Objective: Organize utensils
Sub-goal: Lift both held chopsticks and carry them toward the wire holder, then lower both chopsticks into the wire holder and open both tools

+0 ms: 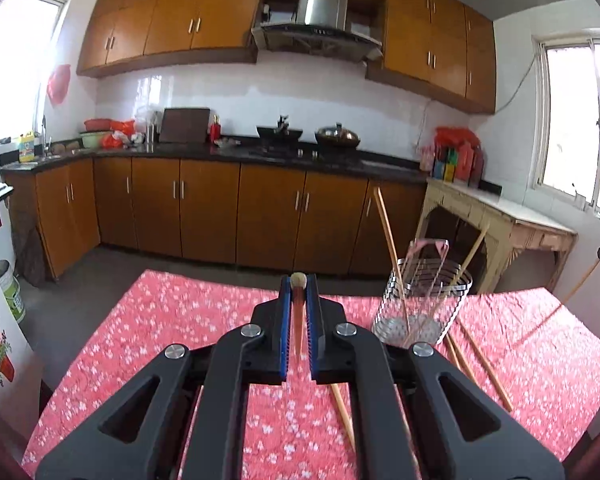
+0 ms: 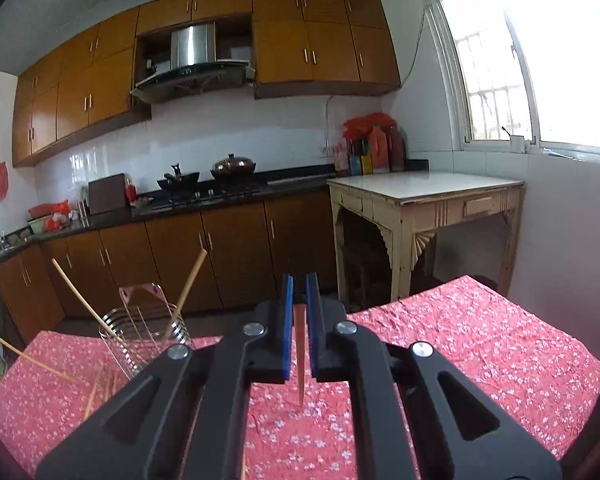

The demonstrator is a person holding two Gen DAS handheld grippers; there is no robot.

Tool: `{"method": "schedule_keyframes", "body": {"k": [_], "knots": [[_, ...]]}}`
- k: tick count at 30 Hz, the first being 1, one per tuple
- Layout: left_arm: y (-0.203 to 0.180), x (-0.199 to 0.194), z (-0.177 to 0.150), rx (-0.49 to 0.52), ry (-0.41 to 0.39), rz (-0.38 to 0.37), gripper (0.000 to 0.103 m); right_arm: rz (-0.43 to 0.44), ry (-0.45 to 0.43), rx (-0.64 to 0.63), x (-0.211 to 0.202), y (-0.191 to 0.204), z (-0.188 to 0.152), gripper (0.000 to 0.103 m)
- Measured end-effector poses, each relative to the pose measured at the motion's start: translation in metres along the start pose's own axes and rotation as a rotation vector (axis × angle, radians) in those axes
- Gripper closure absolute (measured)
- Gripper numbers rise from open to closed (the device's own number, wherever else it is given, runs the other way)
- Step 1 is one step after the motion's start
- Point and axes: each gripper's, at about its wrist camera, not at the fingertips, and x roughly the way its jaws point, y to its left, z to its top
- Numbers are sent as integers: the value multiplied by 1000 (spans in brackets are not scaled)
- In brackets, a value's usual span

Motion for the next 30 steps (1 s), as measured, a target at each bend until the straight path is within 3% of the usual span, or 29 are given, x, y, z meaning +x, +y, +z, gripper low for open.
{"method": "schedule_keyframes", "body": {"k": [6, 19, 25, 30], "knots": [[-4, -8, 16, -2, -55, 2, 96, 27, -24, -6, -8, 9, 10, 96], [-13, -12, 22, 11, -80, -20, 96, 74, -26, 11, -14, 18, 16, 96], [-26, -14, 40, 3, -106, -54, 96, 135, -65, 27, -20, 32, 43, 96], [-49, -15, 80, -17, -162, -104, 96, 199, -133, 13, -23, 61, 86, 96]]}}
